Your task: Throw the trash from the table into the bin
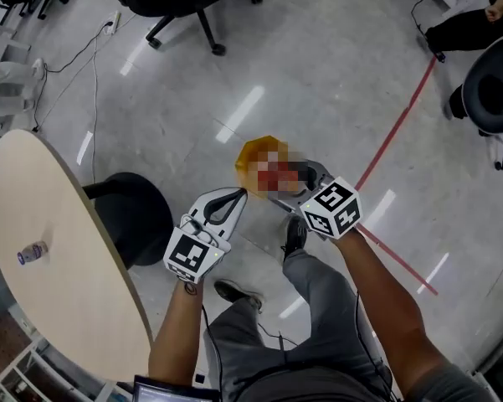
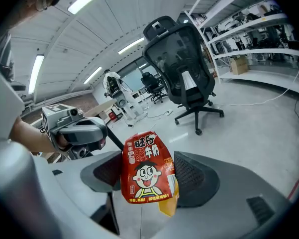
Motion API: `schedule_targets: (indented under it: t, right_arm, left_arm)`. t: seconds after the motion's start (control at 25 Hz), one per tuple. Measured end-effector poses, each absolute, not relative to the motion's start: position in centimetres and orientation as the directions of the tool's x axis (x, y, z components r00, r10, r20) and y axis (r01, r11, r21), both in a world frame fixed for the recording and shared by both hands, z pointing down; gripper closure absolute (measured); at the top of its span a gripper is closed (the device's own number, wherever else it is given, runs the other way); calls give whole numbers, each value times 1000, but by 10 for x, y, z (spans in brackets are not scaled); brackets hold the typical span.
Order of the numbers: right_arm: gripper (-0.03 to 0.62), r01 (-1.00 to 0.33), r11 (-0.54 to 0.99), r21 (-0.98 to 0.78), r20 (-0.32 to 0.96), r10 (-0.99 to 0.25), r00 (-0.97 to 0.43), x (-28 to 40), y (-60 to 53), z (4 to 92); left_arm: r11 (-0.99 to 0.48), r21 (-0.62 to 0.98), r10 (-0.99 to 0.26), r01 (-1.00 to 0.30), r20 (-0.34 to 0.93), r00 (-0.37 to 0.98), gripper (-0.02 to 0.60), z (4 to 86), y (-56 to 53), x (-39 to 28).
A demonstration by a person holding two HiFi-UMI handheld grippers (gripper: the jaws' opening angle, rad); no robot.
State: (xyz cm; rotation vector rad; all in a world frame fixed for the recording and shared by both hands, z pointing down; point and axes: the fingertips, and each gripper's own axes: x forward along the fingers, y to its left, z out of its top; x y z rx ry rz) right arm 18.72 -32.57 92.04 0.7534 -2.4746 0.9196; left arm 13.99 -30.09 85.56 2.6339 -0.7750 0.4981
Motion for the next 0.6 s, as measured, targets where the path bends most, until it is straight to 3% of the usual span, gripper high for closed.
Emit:
schedule_targets:
  t: [0.32, 0.6]
  right_arm:
    - [260, -601, 631, -490, 554, -307, -774, 185, -326, 1000]
    - [258, -579, 647, -495, 576, -255, -777, 181, -325, 1036]
  left_arm:
    - [-763, 265, -431, -589, 471, 770, 540, 935, -296, 140]
    - [-744, 284, -428, -605, 493, 757, 540, 954, -295, 142]
